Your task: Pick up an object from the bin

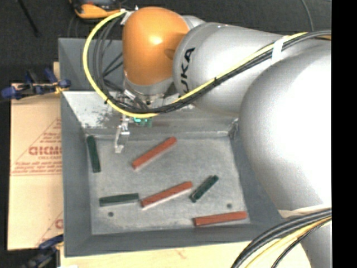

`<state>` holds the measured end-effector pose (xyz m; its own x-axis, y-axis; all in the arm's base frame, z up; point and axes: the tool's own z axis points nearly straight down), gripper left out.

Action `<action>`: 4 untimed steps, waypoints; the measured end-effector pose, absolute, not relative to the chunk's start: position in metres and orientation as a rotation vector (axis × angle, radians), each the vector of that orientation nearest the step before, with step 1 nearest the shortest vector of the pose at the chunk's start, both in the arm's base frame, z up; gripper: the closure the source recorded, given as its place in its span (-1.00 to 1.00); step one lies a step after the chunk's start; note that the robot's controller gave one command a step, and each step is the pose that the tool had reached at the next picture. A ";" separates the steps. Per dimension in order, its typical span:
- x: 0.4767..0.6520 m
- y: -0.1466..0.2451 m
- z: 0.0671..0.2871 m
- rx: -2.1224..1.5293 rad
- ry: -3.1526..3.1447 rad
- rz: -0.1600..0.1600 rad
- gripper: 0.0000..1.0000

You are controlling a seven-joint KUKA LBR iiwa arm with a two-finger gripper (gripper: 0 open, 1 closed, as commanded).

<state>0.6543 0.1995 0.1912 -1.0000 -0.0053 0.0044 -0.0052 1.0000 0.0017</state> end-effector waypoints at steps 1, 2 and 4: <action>0.656 0.199 0.197 0.004 -3.145 -0.005 -1.00; 0.640 0.171 0.160 -0.348 -3.132 -0.009 -1.00; 0.635 0.145 0.080 -0.257 -3.135 -0.015 1.00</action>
Offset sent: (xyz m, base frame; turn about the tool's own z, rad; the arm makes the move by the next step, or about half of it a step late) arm -0.0285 -0.0503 -0.0624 0.3847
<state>0.6348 0.1446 0.0801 -0.9866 0.1631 -0.0035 0.1630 0.9866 0.0097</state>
